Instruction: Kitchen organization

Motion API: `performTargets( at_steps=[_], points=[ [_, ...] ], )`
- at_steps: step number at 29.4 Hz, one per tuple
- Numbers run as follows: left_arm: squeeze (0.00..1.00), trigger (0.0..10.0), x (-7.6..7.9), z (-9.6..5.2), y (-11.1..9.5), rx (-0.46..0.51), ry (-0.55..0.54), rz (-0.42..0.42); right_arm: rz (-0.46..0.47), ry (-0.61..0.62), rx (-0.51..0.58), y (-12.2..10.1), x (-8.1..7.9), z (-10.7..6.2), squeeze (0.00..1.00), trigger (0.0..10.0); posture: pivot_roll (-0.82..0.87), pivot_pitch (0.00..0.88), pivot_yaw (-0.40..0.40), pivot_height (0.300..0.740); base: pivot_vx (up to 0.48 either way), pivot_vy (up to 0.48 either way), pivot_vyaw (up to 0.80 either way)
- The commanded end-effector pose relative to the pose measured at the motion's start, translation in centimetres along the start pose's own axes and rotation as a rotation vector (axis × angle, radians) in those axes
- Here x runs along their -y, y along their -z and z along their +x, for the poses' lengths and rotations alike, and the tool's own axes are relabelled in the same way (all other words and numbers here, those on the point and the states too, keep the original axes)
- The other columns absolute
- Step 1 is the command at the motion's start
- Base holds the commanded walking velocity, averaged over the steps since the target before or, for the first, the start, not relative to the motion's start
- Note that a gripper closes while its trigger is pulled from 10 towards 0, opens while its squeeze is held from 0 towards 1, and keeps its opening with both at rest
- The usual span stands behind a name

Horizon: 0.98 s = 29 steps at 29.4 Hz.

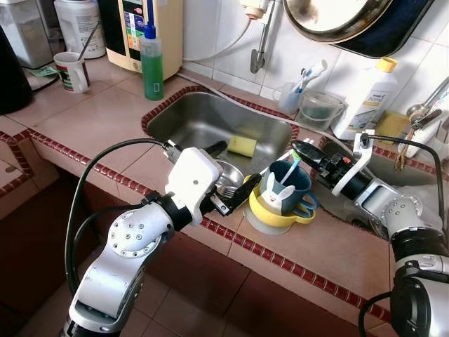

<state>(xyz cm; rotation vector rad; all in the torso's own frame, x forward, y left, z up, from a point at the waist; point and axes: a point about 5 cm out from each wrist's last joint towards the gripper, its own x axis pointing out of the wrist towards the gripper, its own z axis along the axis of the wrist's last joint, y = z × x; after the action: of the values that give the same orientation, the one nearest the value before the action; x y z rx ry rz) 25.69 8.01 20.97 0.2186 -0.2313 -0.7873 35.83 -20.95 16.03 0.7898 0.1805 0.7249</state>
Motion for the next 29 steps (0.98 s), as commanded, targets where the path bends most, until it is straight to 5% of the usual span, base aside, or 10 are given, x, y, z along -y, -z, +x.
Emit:
performTargets(
  at_steps=[1,23,24,25,26,29],
  points=[
    [0.00,10.0,0.1,0.3,-0.7,0.022,0.013,0.013,-0.009,0.013,0.013,-0.8,0.3,-0.9,0.00,0.0,0.18,0.000,-0.139,0.740,0.000,0.000,0.00],
    [0.00,10.0,0.1,0.4,-0.6,0.030,0.006,0.024,-0.041,-0.054,0.019,-1.8,-0.8,-0.4,0.00,0.0,0.18,0.000,-0.150,0.740,0.000,0.000,0.00],
    [0.00,10.0,0.1,0.4,-0.6,0.031,0.006,0.023,-0.056,-0.065,0.023,-2.3,-1.2,-0.2,0.00,3.1,0.18,0.000,-0.150,0.740,0.000,0.000,0.00],
    [0.00,10.0,0.1,0.4,-0.6,0.031,0.006,0.023,-0.063,-0.065,0.024,-2.5,-1.3,-0.2,0.00,7.6,0.18,0.000,-0.150,0.740,0.000,0.000,0.00],
    [0.00,10.0,0.1,0.4,-0.6,0.031,0.007,0.025,-0.069,-0.067,0.025,-2.7,-1.4,-0.1,0.00,10.0,0.18,0.000,-0.150,0.740,0.000,0.000,0.00],
    [0.00,10.0,0.0,0.5,-0.6,0.032,0.007,0.024,-0.083,-0.071,0.035,-3.2,-1.6,0.0,0.00,10.0,0.18,0.000,-0.151,0.740,0.000,0.000,0.00]
  ],
)
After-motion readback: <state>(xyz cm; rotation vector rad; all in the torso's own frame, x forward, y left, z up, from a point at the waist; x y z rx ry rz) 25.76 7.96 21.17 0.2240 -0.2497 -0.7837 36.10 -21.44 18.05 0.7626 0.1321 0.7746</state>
